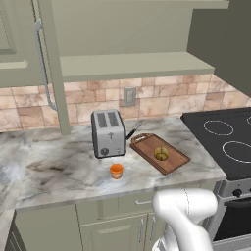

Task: Pick the bread, place it on the cutting board, pick the jam, place it on the counter, and close the cabinet.

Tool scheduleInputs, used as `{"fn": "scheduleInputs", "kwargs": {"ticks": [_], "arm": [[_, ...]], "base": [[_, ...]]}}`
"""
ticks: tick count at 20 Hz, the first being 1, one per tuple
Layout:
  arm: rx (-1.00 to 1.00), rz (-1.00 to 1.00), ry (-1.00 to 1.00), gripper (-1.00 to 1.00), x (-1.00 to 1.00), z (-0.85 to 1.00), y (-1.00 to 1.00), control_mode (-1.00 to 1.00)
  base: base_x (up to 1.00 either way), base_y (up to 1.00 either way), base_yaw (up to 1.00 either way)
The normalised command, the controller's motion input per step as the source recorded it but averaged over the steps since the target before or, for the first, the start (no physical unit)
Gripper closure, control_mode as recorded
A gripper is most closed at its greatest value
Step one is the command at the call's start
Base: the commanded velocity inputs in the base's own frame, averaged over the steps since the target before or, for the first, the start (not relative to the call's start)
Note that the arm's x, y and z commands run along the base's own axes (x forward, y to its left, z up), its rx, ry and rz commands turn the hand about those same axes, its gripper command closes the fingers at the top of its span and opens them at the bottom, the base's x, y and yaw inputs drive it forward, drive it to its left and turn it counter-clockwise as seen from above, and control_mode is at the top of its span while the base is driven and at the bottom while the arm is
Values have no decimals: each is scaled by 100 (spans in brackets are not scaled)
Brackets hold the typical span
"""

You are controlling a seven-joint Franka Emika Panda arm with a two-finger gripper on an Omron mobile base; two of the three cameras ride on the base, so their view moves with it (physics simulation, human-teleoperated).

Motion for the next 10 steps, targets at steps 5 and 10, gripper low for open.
{"fn": "scheduleInputs", "kwargs": {"ticks": [5, 10], "arm": [[0, 0, -1, -100, 0, -17, -3, -100], [0, 0, -3, -100, 0, -11, -11, -100]], "base": [[0, 0, 0], [0, 0, 0]]}}
